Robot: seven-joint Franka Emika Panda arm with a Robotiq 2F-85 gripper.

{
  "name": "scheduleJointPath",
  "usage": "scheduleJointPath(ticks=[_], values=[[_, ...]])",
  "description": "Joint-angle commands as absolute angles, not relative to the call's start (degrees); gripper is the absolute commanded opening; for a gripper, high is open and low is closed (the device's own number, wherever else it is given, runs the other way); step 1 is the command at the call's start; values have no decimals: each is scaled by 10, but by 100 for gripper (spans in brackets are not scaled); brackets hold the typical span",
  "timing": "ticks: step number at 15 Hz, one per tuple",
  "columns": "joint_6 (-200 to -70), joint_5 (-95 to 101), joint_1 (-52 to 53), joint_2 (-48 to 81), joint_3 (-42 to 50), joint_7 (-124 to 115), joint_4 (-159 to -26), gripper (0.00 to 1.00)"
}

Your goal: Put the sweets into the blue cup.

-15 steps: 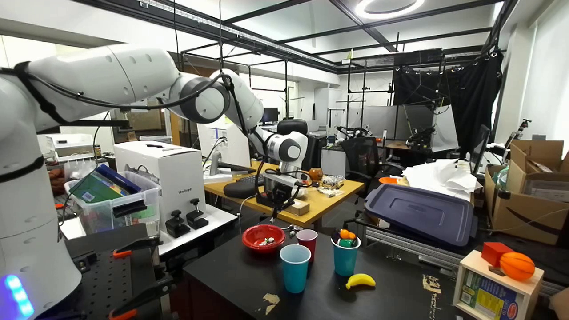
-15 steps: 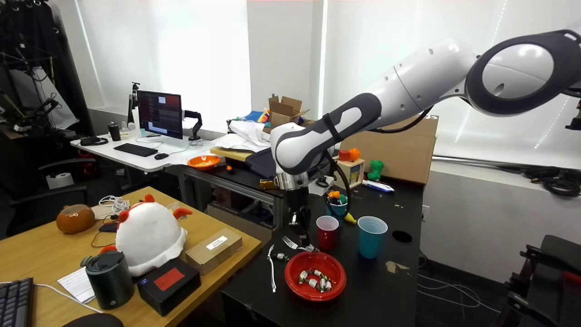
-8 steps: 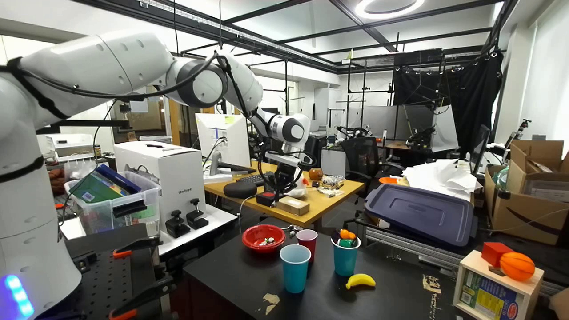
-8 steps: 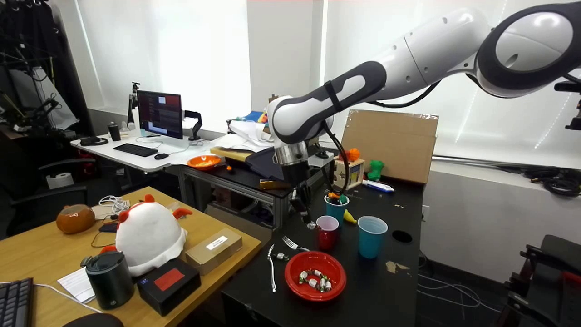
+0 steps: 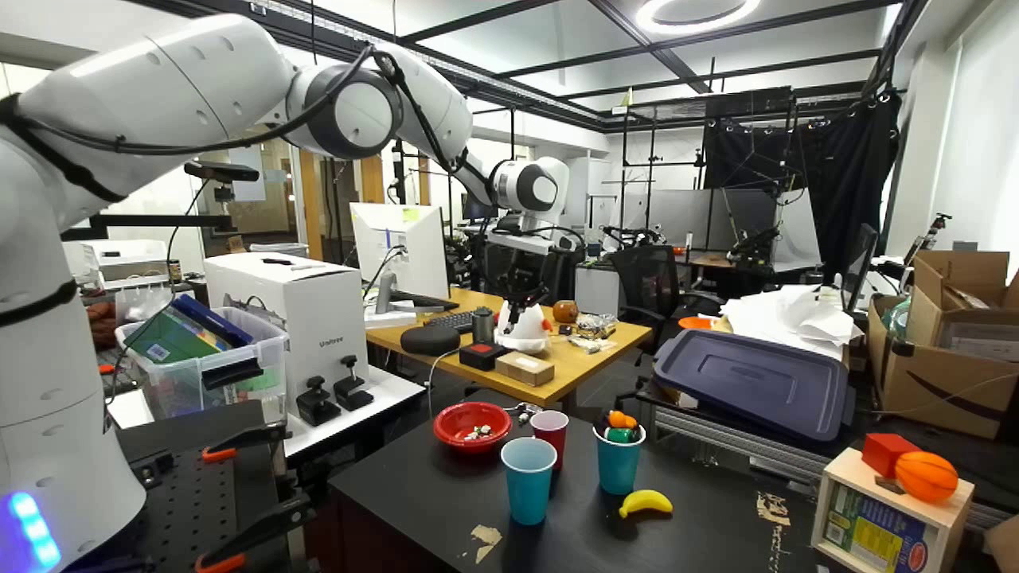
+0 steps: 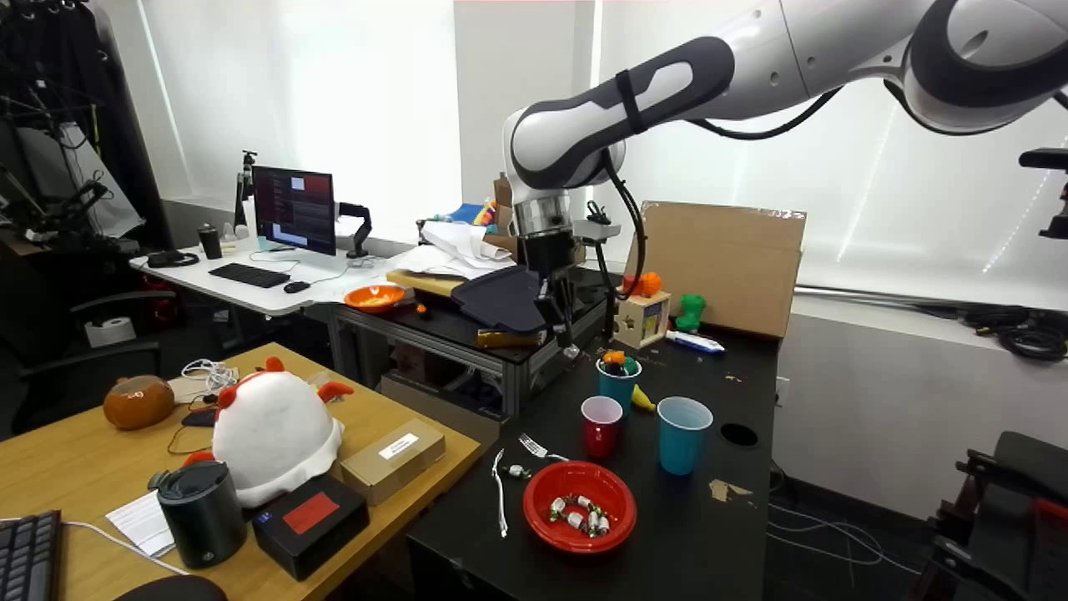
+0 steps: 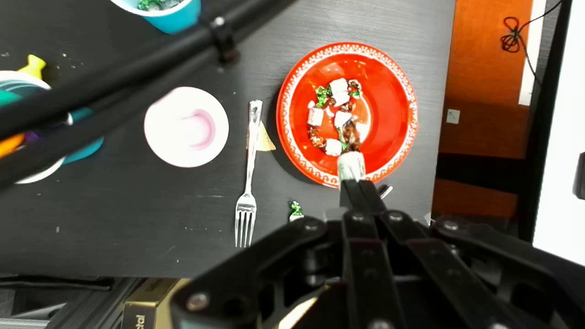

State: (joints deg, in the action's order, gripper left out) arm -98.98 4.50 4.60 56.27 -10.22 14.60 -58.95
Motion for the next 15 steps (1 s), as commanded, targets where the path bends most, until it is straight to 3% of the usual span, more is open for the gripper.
scheduleJointPath(ticks=[1, 15], values=[[-963, 42, 33, 513, -102, 147, -626, 0], [-968, 14, 16, 402, -65, 126, -758, 0]])
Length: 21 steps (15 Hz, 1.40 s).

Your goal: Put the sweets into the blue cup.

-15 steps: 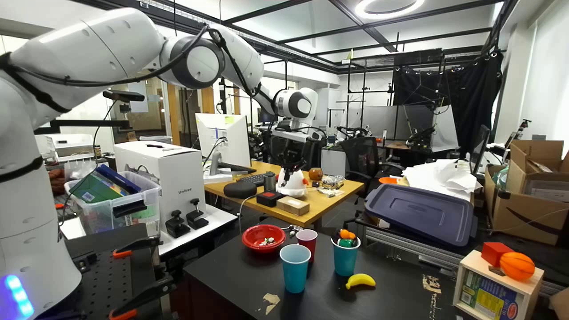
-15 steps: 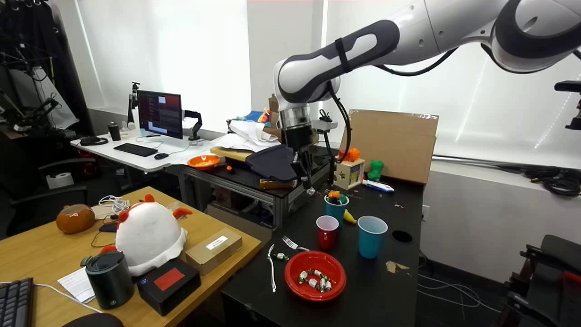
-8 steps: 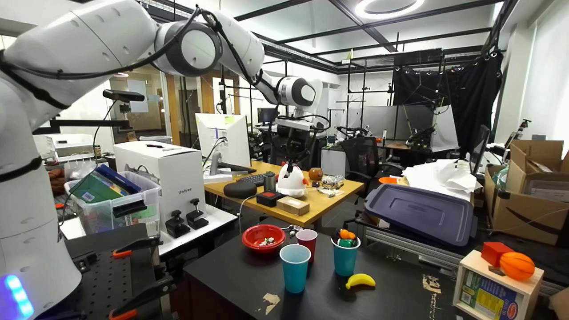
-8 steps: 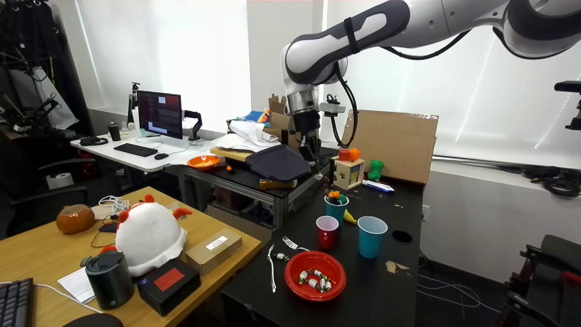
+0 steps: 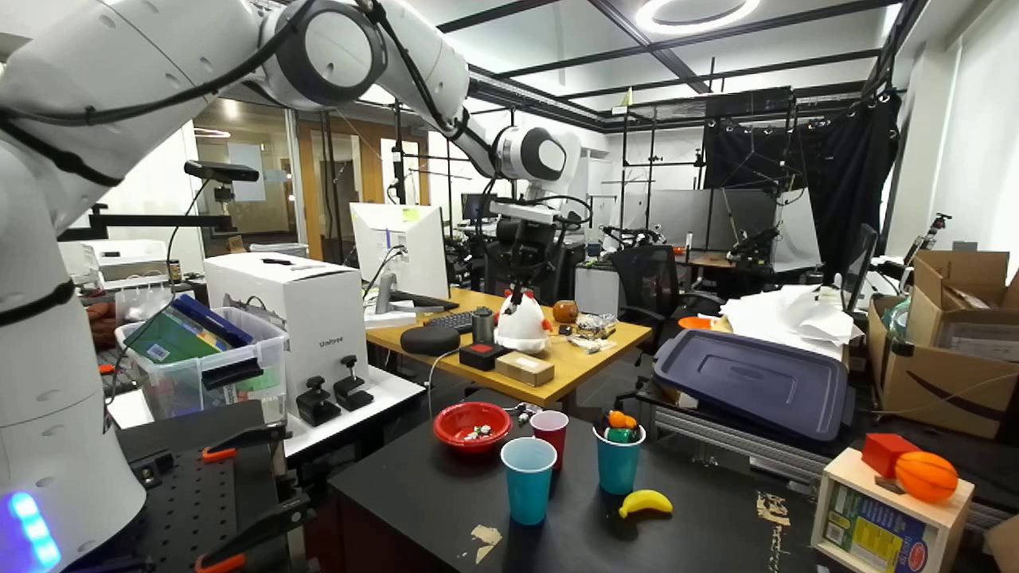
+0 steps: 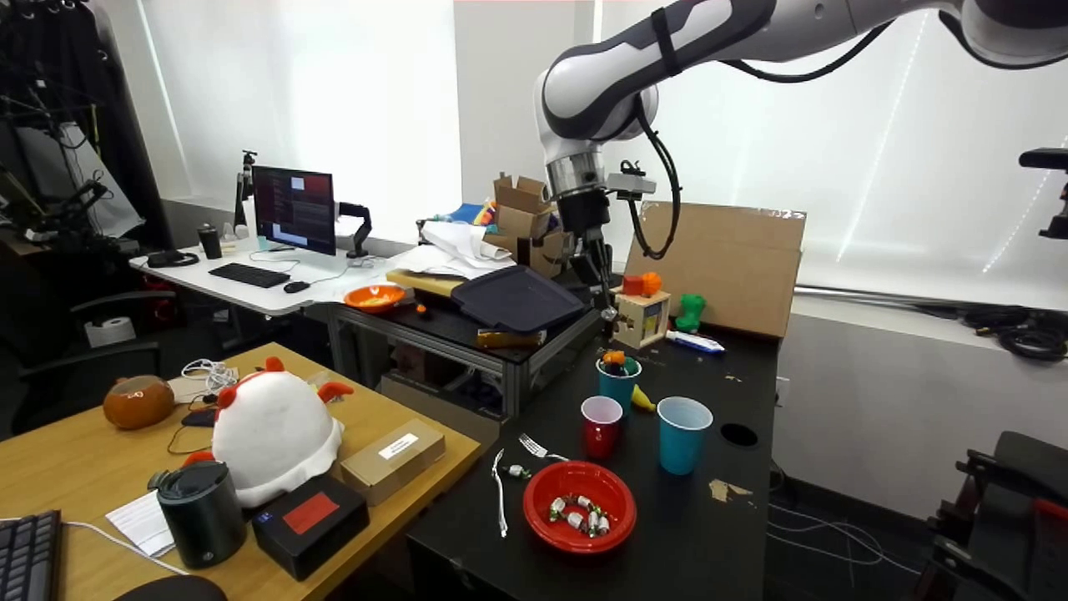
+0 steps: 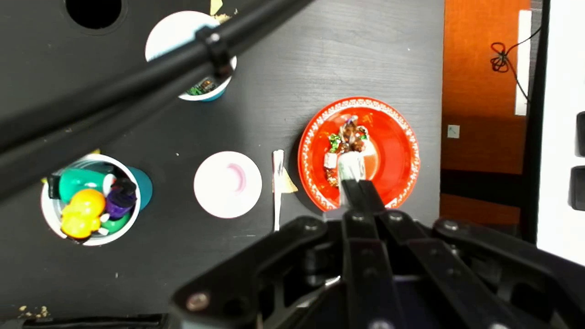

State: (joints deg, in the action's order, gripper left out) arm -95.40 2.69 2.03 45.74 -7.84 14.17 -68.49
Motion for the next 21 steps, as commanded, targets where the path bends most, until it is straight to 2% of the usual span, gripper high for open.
scheduleJointPath(ticks=[1, 14, 21], values=[[-971, 12, 14, 392, -62, 123, -772, 0], [-1079, 26, 6, 304, -24, 111, -933, 0], [-1100, 22, -2, 310, -6, 85, -971, 0]])
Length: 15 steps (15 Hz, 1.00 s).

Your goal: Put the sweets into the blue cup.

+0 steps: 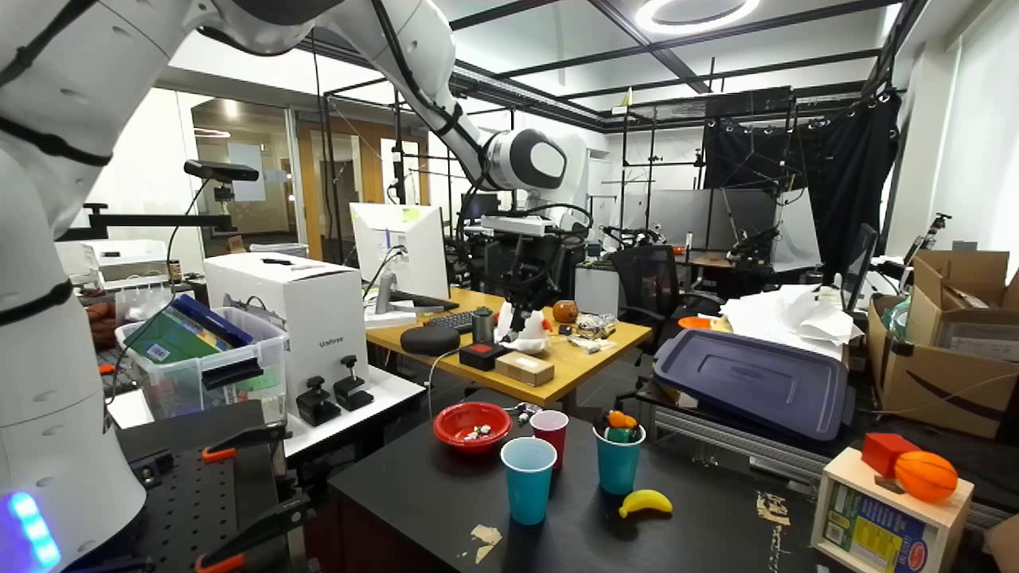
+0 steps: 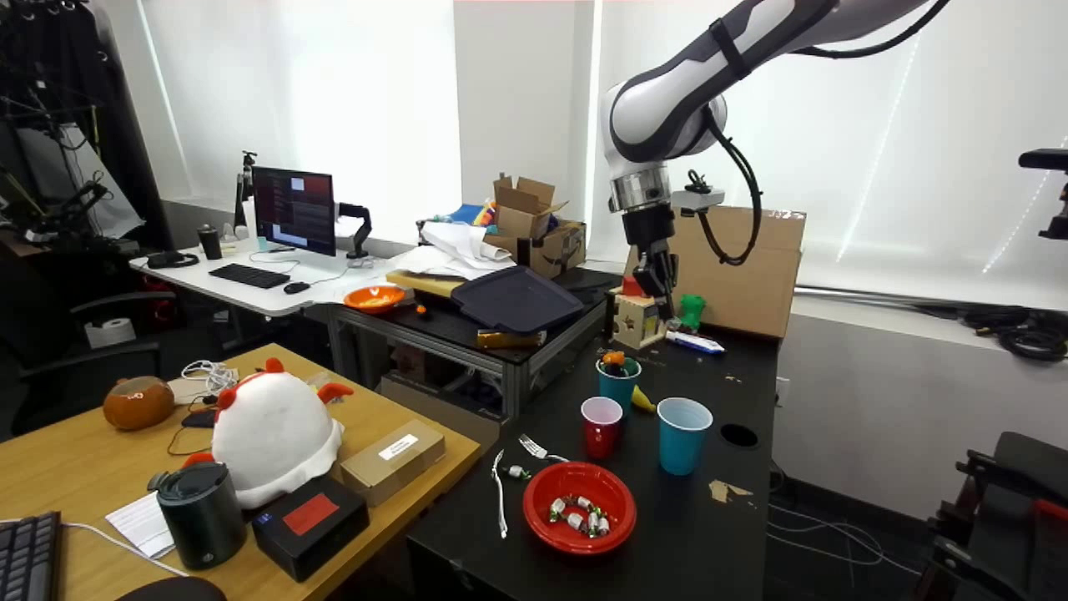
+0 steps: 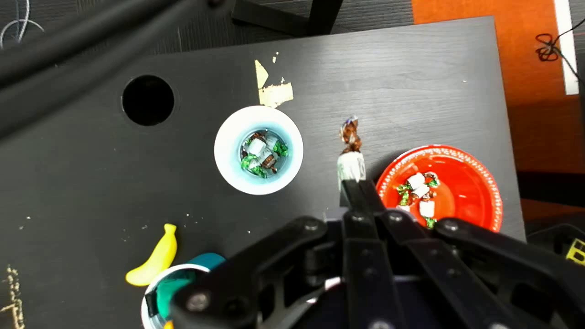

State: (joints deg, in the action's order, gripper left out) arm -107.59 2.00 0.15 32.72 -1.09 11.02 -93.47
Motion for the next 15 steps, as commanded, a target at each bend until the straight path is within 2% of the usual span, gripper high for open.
scheduleJointPath(ticks=[1, 15], values=[[-1110, 25, -2, 313, -3, 79, -975, 0], [-1198, 21, -18, 440, 42, -28, -976, 0]])
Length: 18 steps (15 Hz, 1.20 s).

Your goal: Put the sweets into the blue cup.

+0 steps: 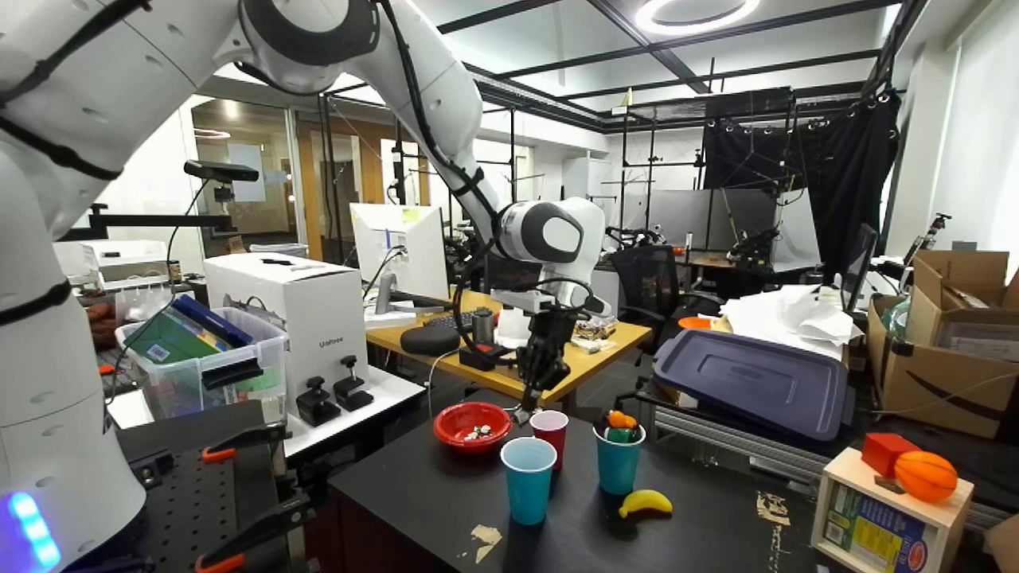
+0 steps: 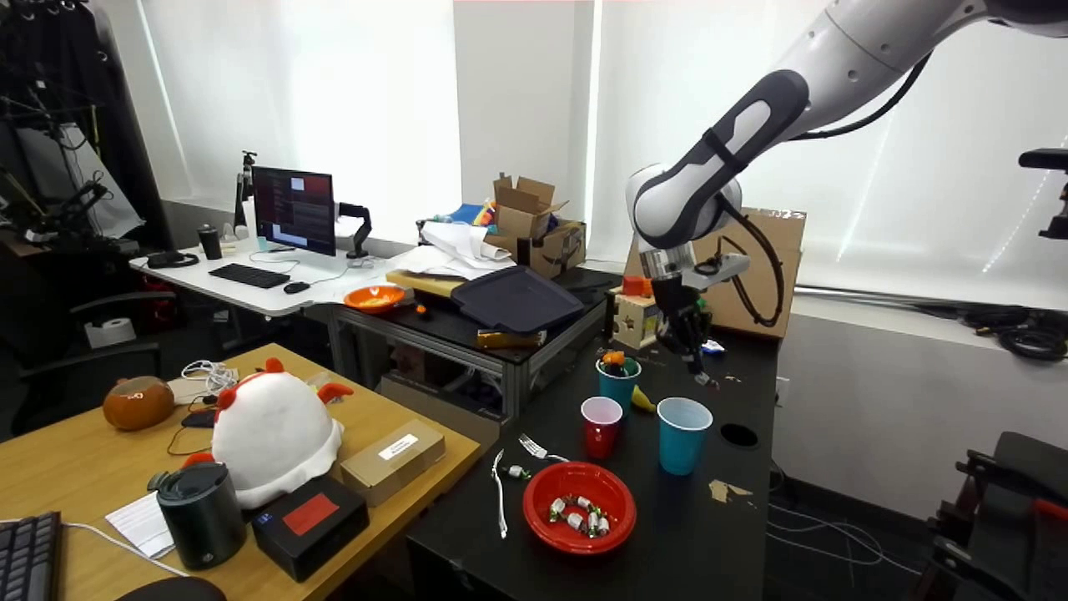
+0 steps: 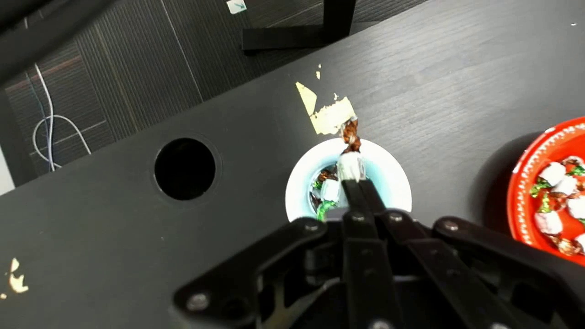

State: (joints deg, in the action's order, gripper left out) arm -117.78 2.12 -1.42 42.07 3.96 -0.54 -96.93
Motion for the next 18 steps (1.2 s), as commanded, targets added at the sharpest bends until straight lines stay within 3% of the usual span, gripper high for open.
scheduleJointPath(ticks=[1, 16, 17, 18], values=[[-1205, 18, -20, 450, 41, -29, -974, 0], [-1296, 0, -23, 475, 32, -36, -968, 0], [-1294, 0, -23, 473, 32, -35, -969, 27], [-1295, 1, -22, 470, 31, -33, -970, 28]])
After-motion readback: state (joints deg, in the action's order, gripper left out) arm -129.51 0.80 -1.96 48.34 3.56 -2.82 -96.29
